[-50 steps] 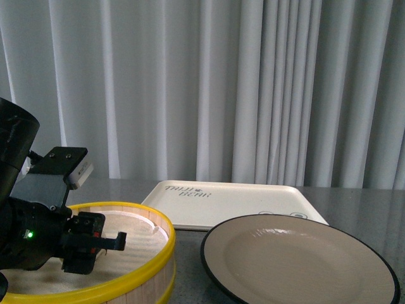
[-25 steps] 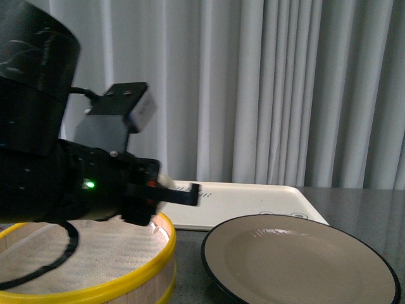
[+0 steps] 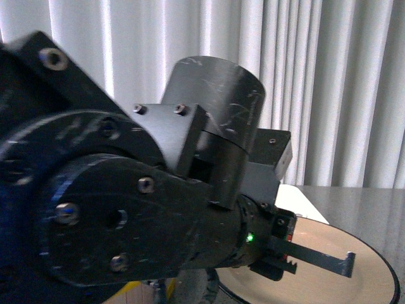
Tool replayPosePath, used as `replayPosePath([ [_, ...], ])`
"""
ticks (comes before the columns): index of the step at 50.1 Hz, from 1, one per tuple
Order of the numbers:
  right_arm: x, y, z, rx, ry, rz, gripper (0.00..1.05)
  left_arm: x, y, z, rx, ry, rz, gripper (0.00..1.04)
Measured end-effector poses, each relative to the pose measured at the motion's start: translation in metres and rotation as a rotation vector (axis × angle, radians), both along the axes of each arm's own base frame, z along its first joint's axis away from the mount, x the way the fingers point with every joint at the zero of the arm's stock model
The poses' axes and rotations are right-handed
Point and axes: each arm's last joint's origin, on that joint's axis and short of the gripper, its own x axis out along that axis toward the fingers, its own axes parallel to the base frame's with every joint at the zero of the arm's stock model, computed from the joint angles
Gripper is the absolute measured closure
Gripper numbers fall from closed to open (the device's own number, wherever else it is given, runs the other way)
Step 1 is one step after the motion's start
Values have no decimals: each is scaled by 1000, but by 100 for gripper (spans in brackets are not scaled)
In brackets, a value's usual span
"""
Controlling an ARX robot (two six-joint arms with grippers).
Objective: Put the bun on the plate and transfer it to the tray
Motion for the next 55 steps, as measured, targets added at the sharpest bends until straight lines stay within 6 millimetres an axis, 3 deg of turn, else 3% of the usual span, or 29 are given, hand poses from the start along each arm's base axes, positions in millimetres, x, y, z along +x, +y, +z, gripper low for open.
replayPosePath([
  [7, 0, 0, 0, 0, 0, 0, 9, 2, -17, -5, 18, 20, -20, 99],
  [20, 0, 0, 0, 0, 0, 0, 9, 7, -29, -16, 43, 37, 3, 99],
  [27, 0, 0, 0, 0, 0, 0, 9, 7, -34, -18, 49, 36, 6, 80],
  [40, 0, 0, 0, 0, 0, 0, 9, 7, -37, -17, 24, 56, 7, 28],
  [46, 0, 0, 0, 0, 0, 0, 9, 6, -38, -16, 12, 62, 4, 12],
  [49, 0, 0, 0, 0, 0, 0, 9, 6, -39, -15, 3, 52, -3, 5],
  [55, 0, 0, 0, 0, 0, 0, 9, 5, -41, -13, 14, 7, -7, 7],
])
